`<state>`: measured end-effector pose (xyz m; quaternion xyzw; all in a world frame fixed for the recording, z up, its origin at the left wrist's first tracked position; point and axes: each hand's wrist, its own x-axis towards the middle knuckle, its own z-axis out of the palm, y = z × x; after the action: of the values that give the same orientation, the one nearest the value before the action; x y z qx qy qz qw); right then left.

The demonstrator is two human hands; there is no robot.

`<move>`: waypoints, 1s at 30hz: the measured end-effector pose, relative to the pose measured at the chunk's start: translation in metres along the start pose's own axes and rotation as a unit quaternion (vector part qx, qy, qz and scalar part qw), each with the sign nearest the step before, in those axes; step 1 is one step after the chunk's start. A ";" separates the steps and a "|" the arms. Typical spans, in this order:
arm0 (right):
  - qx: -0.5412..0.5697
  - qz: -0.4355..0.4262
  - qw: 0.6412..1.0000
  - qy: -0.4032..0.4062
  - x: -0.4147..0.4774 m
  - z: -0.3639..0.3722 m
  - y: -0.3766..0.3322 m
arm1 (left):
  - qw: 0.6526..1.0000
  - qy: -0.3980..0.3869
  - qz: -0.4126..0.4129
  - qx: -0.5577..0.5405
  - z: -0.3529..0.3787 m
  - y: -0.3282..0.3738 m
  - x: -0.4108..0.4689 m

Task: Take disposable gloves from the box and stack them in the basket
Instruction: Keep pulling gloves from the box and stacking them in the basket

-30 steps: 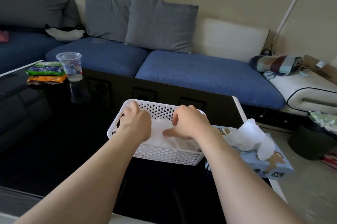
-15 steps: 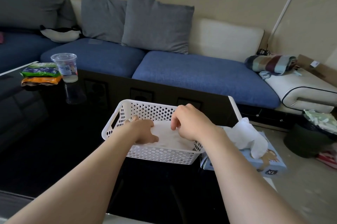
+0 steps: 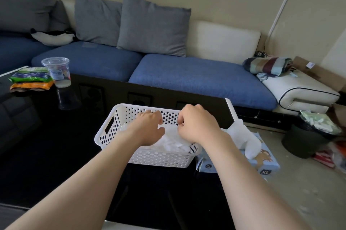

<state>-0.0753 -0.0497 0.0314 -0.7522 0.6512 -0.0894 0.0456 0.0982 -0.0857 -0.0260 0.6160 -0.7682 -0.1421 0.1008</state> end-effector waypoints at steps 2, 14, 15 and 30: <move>0.010 0.045 0.998 0.044 -0.006 -0.007 0.011 | 0.999 0.018 0.040 -0.026 -0.002 0.015 -0.004; -0.055 0.278 0.958 0.043 -0.044 -0.037 0.081 | 0.979 -0.040 0.170 -0.108 0.008 0.086 -0.021; -0.044 0.277 0.959 0.040 -0.045 -0.035 0.086 | 0.979 -0.041 0.173 -0.098 0.009 0.088 -0.021; 0.062 0.099 0.985 0.123 -0.041 -0.021 0.129 | 0.980 -0.008 0.197 -0.035 0.028 0.122 -0.014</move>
<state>-0.2104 -0.0275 0.0246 -0.6627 0.7165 -0.2167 0.0206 -0.0201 -0.0446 -0.0098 0.4475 -0.8698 -0.1513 0.1424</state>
